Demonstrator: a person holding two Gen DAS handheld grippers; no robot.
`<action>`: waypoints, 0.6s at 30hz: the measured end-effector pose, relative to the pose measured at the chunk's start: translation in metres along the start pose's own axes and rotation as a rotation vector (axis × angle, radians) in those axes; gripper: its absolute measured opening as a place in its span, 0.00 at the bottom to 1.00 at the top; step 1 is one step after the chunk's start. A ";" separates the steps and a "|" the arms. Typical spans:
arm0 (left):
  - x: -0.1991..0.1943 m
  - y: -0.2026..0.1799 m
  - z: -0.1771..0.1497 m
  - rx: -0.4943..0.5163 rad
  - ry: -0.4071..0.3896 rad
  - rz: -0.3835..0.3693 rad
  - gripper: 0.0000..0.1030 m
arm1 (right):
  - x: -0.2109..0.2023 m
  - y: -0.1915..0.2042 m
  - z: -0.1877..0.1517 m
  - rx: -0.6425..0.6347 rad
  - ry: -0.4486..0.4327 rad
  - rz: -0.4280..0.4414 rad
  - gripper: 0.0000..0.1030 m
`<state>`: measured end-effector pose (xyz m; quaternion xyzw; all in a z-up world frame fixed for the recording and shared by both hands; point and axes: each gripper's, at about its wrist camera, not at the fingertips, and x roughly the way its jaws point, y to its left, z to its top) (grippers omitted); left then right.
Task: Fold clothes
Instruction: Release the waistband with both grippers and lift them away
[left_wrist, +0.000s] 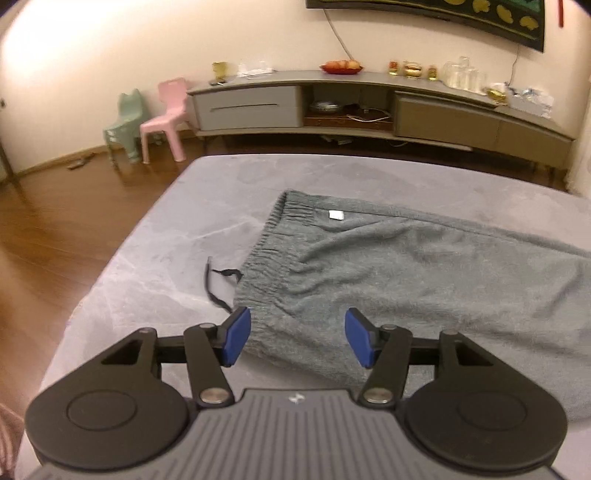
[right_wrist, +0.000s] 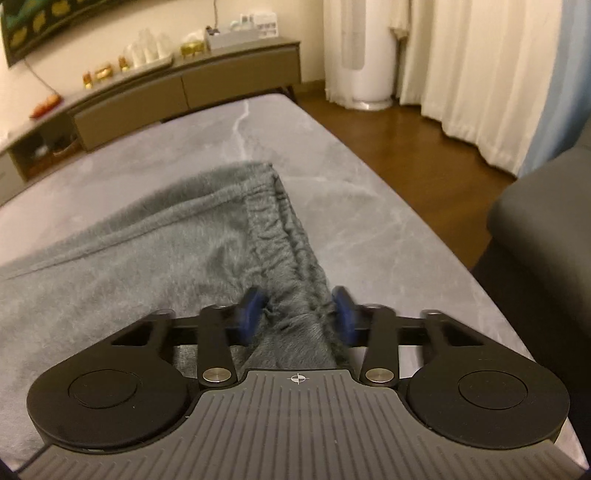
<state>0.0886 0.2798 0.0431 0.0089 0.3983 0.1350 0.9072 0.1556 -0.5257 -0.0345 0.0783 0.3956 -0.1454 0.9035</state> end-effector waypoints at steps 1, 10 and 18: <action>0.002 0.002 0.000 -0.020 0.004 0.022 0.56 | -0.001 0.002 0.004 -0.008 -0.007 -0.006 0.24; 0.034 0.068 -0.013 -0.439 0.158 -0.086 0.56 | -0.013 0.027 0.014 -0.057 -0.089 -0.175 0.36; 0.059 0.064 -0.029 -0.556 0.195 -0.117 0.64 | -0.045 0.087 0.003 -0.155 -0.089 0.042 0.44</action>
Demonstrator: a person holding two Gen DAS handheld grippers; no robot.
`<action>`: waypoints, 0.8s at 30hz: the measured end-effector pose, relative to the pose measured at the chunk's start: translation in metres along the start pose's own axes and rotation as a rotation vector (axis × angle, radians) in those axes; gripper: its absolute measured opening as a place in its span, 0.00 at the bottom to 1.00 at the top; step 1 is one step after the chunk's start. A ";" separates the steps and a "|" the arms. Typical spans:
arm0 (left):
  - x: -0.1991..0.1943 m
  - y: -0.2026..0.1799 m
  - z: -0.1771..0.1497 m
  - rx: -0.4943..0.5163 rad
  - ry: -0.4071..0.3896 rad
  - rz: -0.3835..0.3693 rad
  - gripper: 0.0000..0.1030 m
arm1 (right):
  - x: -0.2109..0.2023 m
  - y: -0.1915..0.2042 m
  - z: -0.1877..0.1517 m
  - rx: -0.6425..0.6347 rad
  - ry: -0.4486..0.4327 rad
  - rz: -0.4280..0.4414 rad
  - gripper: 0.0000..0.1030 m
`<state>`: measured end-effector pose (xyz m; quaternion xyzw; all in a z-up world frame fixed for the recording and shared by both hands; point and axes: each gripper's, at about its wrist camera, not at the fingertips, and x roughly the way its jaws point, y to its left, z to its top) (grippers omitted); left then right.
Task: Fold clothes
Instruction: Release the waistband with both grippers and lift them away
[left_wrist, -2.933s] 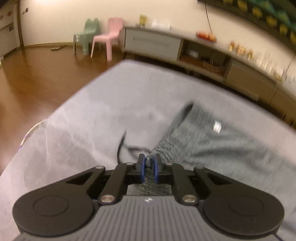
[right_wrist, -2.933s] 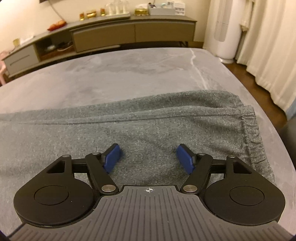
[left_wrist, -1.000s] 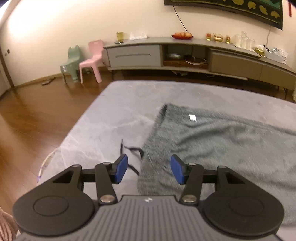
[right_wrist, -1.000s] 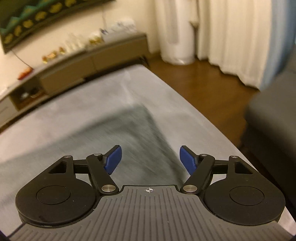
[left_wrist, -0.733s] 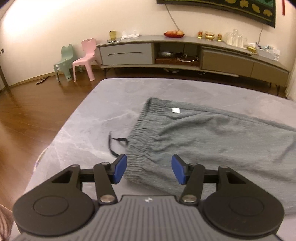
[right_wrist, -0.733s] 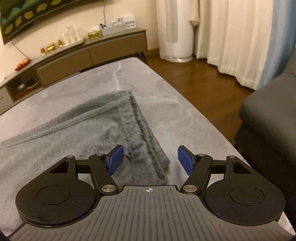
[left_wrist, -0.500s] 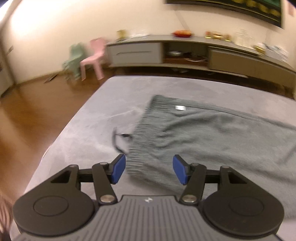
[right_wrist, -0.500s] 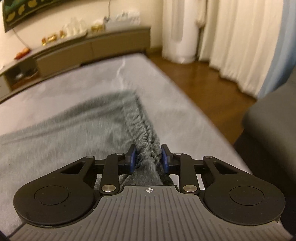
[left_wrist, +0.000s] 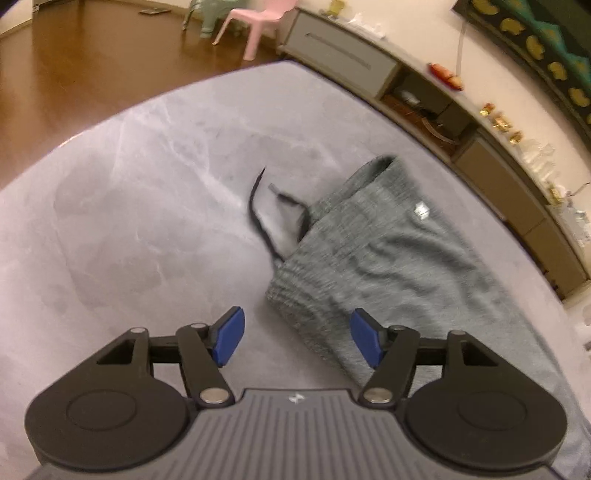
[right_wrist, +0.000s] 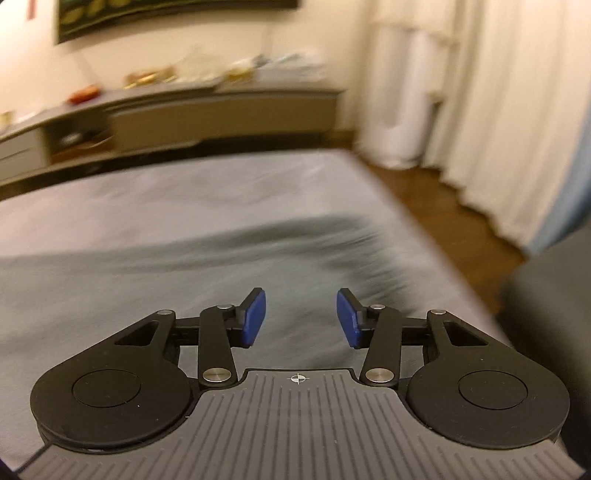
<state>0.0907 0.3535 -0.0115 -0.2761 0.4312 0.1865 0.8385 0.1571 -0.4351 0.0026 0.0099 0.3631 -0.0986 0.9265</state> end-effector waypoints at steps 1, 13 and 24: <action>0.003 -0.002 -0.002 0.009 -0.020 0.015 0.63 | 0.004 0.006 -0.002 -0.004 0.023 0.022 0.42; 0.014 -0.017 0.017 0.110 -0.081 0.104 0.31 | 0.029 -0.014 -0.017 0.052 0.051 0.026 0.50; -0.073 -0.048 0.006 0.035 -0.179 0.007 0.53 | -0.028 -0.138 -0.042 0.564 0.033 0.021 0.61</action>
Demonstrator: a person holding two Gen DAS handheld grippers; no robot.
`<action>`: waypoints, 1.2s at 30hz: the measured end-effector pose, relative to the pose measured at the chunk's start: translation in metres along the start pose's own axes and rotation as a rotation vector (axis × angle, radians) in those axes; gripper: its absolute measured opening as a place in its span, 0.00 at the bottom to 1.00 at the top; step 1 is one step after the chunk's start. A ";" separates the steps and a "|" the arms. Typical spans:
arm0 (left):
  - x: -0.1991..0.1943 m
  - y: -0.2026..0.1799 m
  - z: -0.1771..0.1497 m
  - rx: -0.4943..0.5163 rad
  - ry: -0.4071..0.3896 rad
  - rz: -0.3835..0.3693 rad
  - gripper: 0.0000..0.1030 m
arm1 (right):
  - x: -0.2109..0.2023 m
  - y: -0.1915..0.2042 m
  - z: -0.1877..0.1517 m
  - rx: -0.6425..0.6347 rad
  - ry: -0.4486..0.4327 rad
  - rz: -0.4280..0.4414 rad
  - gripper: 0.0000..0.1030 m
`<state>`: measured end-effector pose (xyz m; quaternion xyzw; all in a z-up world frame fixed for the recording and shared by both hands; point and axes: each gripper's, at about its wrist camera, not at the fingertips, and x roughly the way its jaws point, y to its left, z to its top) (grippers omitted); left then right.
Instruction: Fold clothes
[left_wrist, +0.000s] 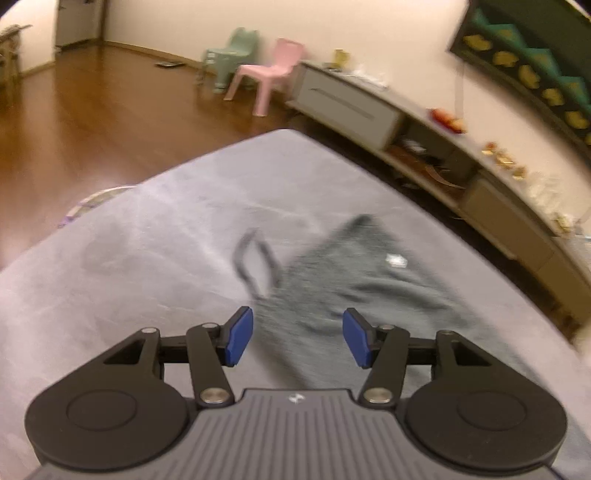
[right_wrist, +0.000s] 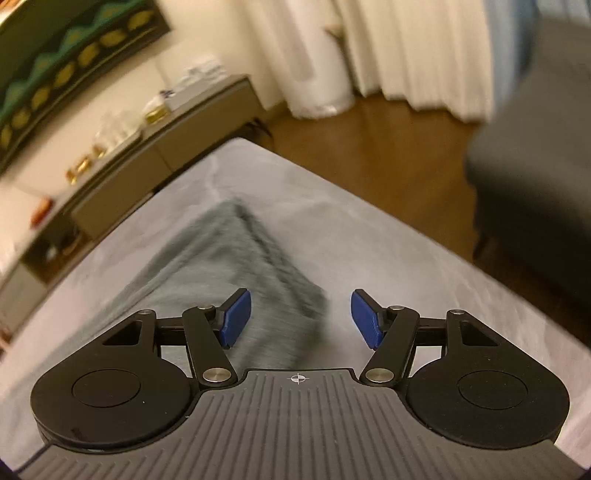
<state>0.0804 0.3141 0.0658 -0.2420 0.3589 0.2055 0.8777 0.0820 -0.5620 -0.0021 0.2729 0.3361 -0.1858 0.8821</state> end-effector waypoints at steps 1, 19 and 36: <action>-0.004 -0.009 -0.002 0.015 -0.002 -0.023 0.54 | 0.001 -0.006 -0.002 0.012 0.009 0.008 0.61; 0.012 -0.151 -0.063 0.308 0.066 -0.175 0.55 | 0.048 0.036 0.003 -0.177 0.004 0.082 0.22; 0.029 -0.191 -0.102 0.416 0.134 -0.196 0.55 | -0.048 0.219 -0.156 -0.985 0.023 0.292 0.31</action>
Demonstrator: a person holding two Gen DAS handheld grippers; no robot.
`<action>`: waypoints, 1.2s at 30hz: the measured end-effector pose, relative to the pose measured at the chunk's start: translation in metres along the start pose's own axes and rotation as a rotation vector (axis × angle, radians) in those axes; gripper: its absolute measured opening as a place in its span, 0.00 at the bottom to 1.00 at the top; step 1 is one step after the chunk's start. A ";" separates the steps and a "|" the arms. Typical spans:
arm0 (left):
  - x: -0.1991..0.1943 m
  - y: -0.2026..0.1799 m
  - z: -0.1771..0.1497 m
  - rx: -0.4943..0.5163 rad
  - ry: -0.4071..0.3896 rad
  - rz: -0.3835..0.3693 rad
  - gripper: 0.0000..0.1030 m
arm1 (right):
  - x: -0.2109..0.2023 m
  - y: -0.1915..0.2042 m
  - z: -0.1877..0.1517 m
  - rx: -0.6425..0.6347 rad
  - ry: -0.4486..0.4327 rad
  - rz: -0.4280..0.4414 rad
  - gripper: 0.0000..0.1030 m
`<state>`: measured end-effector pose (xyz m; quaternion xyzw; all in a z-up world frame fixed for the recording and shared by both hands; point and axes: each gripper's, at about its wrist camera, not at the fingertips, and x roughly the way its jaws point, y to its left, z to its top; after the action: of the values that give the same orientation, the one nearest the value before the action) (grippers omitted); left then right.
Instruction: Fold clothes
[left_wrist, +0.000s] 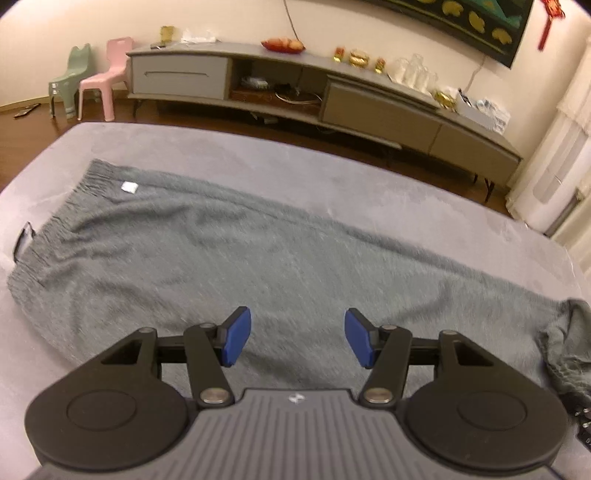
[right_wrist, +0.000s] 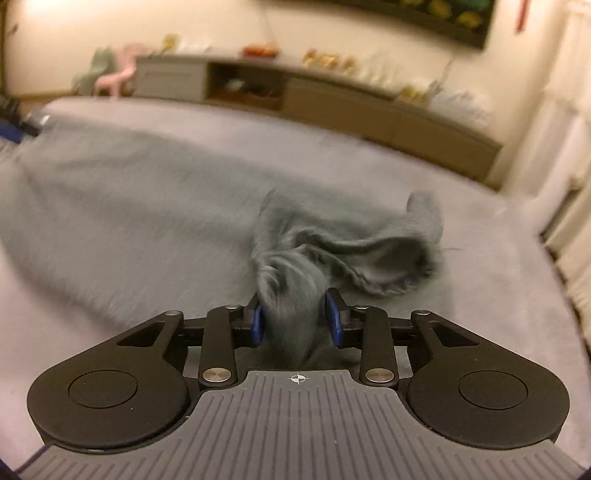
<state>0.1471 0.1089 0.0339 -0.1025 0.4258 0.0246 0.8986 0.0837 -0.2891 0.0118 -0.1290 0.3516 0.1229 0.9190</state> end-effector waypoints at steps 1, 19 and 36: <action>0.000 -0.004 -0.002 0.013 0.004 -0.010 0.55 | -0.007 -0.001 0.001 0.000 -0.026 0.021 0.41; -0.015 -0.305 -0.104 0.773 -0.286 -0.251 0.71 | -0.013 -0.159 -0.048 0.985 -0.071 0.206 0.39; 0.069 -0.229 -0.046 -0.024 0.063 -0.281 0.18 | 0.007 -0.161 -0.051 0.770 -0.057 0.289 0.48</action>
<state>0.1864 -0.1275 -0.0099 -0.1728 0.4348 -0.0996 0.8782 0.1087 -0.4557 -0.0053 0.2783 0.3610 0.1137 0.8828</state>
